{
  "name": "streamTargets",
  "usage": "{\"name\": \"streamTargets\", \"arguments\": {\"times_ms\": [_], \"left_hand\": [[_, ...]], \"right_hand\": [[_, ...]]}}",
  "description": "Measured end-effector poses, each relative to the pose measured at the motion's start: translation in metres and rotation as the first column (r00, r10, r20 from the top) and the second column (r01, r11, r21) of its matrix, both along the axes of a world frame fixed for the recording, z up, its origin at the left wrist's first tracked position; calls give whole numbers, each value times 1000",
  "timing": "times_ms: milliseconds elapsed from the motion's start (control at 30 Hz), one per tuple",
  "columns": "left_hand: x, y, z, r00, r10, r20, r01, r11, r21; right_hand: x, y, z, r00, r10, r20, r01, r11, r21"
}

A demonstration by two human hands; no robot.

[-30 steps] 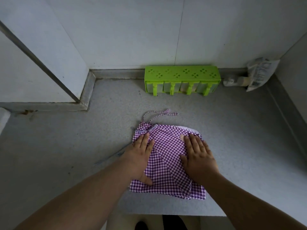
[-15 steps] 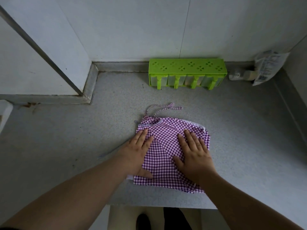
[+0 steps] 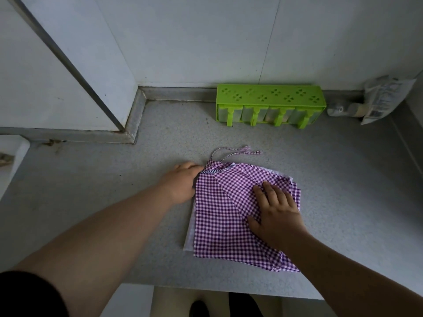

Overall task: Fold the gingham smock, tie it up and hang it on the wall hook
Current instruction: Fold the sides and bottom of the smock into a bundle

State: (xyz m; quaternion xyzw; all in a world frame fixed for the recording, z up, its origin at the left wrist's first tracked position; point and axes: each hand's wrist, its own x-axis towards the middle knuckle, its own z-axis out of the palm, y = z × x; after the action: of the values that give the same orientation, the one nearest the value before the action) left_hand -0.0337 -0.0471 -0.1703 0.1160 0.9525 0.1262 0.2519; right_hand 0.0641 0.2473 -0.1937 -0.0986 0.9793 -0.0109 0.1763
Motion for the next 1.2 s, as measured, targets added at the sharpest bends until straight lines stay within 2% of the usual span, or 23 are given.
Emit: {"name": "streamTargets", "arguments": {"times_ms": [167,233,267,334,400,500,567,634,734,834,900,934,1001,1067,1134,1201], "left_hand": [[-13,-1,-5,999,19,-42,-21,998,-52],[-13,0,-6,997,61,-39,-61,998,5],[-15,-1,-5,990,139,-31,-137,989,63],[-16,-2,-1,941,339,23,-336,921,195],[-19,-3,2,878,464,121,-478,825,301],[-23,-3,6,827,505,247,-562,733,384],[-25,-8,7,824,498,269,-566,734,374],[-27,-22,6,863,469,188,-505,812,292],[-31,-53,8,930,365,42,-367,929,47],[-31,-76,21,937,347,-45,-350,922,-164],[-22,-76,27,959,252,-128,-278,921,-273],[-14,-70,29,973,140,-182,-188,940,-284],[4,-47,33,950,-166,-263,110,971,-213],[21,-18,32,876,-426,-225,402,904,-148],[36,9,26,832,-541,-119,527,839,-132],[48,24,17,853,-522,-6,515,844,-148]], "right_hand": [[5,3,-9,999,-45,16,46,998,-53],[5,4,-9,999,-47,22,48,997,-59],[5,4,-10,999,-47,24,48,997,-59],[6,5,-9,998,-53,17,54,996,-65],[5,5,-9,998,-54,18,55,996,-66],[4,5,-8,998,-54,14,55,996,-70],[4,4,-7,998,-58,15,58,996,-71],[4,4,-6,998,-58,5,59,996,-71],[5,4,-5,998,-57,1,57,996,-63],[6,4,-6,998,-57,-3,56,997,-61],[5,3,-6,998,-61,1,61,996,-63],[6,3,-6,998,-63,1,63,996,-63],[5,3,-7,998,-66,8,66,996,-62],[5,3,-8,998,-65,7,65,996,-61],[5,3,-8,998,-66,12,67,996,-61],[5,5,-8,997,-72,10,72,995,-66]]}}
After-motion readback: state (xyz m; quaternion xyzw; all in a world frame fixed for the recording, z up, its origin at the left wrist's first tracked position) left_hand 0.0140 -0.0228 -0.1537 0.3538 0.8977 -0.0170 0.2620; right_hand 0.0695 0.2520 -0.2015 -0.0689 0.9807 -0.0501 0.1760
